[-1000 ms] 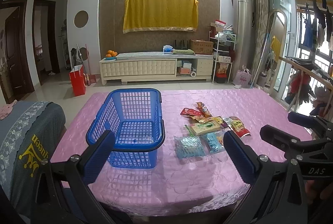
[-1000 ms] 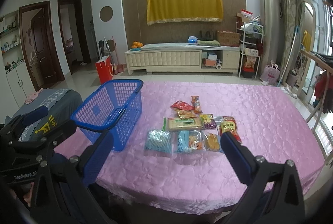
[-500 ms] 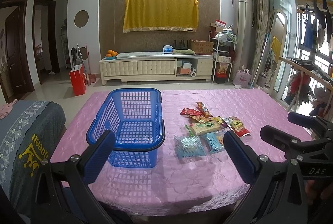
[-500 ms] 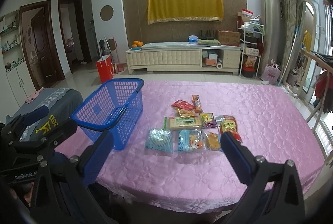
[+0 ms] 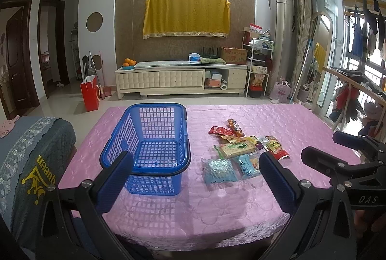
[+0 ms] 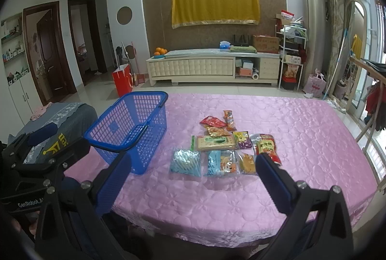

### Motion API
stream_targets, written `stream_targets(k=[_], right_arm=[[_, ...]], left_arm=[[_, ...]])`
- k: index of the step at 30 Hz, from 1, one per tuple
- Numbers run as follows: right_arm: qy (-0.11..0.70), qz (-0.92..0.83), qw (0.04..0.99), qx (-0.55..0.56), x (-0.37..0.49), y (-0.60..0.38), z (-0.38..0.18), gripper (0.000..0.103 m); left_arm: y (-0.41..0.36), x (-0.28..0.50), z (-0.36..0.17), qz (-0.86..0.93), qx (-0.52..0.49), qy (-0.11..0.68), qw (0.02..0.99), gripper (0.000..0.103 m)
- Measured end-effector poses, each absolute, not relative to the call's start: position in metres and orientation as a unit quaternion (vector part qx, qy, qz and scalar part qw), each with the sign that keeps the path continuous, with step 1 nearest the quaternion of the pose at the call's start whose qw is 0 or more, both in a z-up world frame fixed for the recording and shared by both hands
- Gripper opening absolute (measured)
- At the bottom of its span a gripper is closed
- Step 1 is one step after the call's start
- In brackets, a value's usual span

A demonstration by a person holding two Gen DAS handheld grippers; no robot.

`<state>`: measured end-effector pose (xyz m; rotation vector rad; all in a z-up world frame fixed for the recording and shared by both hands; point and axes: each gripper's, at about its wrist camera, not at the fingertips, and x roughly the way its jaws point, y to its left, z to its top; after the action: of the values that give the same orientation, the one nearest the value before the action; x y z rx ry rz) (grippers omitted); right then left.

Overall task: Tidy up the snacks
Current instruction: 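Lower the left tool onto the blue-striped bun bag and close it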

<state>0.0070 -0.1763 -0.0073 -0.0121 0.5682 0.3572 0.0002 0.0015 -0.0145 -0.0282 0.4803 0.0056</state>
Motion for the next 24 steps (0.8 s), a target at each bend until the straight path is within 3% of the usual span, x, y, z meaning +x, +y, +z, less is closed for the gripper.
stream_targets(k=[11, 21, 24], right_arm=[[0.277, 0.182, 0.944, -0.014, 0.012, -0.179, -0.002, 0.103], [0.302, 0.168, 0.938, -0.003, 0.066, -0.206, 0.000, 0.103], [0.318, 0.165, 0.933, 0.007, 0.087, -0.217, -0.007, 0.102]], left_arm=[[-0.010, 0.016, 0.001, -0.010, -0.010, 0.251, 0.968, 0.103], [-0.038, 0.076, 0.000, -0.044, -0.009, 0.302, 0.952, 0.103], [-0.050, 0.098, -0.009, -0.049, -0.001, 0.331, 0.942, 0.094]])
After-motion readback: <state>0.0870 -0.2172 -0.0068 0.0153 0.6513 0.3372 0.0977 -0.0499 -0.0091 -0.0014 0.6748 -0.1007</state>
